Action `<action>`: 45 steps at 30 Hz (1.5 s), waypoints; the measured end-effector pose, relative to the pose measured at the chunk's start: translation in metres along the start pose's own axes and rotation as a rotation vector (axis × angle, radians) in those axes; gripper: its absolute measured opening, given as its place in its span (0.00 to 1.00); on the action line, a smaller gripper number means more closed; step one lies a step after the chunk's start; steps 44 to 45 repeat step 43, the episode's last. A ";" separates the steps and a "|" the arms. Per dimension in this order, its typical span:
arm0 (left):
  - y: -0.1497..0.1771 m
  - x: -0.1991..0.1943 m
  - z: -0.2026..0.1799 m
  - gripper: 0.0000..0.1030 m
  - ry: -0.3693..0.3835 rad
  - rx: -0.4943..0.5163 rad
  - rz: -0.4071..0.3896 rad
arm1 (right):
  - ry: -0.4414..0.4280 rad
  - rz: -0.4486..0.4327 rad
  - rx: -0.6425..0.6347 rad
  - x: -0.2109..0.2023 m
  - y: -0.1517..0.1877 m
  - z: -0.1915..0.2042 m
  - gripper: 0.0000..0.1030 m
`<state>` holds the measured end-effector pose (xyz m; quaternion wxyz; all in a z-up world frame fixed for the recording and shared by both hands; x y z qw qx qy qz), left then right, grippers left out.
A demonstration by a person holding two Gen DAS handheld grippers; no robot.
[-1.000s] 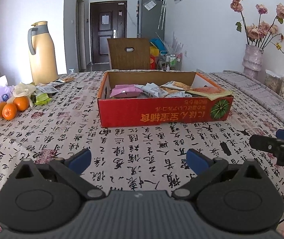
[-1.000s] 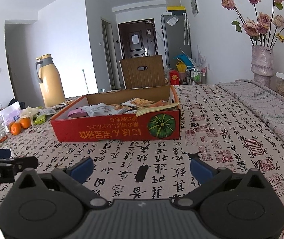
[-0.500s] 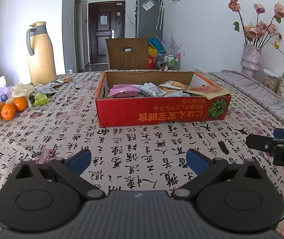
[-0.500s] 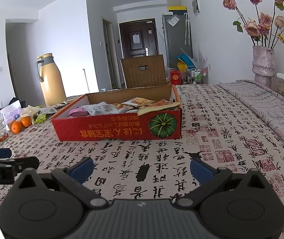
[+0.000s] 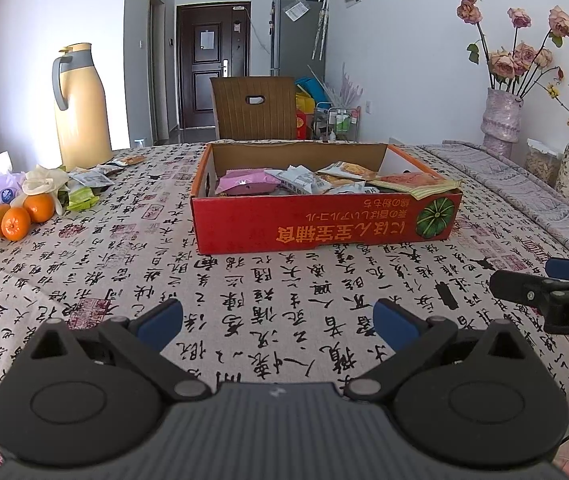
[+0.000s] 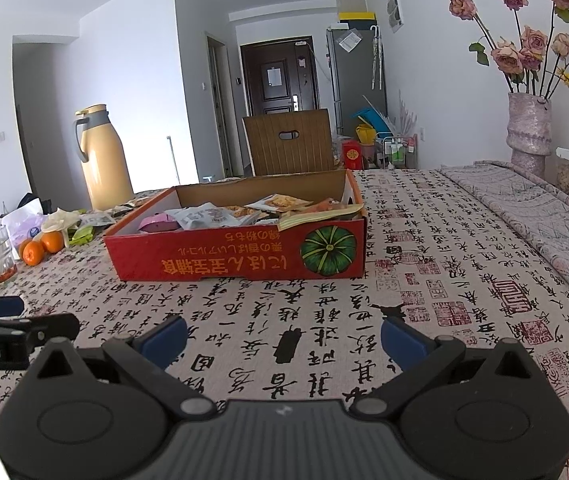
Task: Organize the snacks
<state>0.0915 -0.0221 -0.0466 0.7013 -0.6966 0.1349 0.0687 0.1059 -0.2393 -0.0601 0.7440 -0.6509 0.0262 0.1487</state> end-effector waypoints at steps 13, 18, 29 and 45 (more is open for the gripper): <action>0.000 -0.001 0.000 1.00 0.002 0.001 0.000 | 0.000 0.000 -0.001 0.000 0.000 0.000 1.00; 0.000 -0.001 -0.001 1.00 0.002 0.001 -0.002 | 0.001 0.000 -0.001 0.000 0.000 0.000 1.00; 0.000 -0.001 -0.001 1.00 0.002 0.001 -0.001 | 0.001 0.001 -0.002 0.000 0.000 0.000 1.00; -0.001 -0.002 -0.004 1.00 0.014 0.000 -0.007 | 0.001 0.011 -0.004 0.000 0.003 -0.003 1.00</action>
Point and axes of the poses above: each gripper's, at about its wrist camera, not at the fingertips, and x roughly the way its jaws point, z to its left, y to its underside, the point moved 9 cm from there along x, roughly the way its jaws point, and after that the axes turned 15 degrees about -z, right-handed, at the moved point
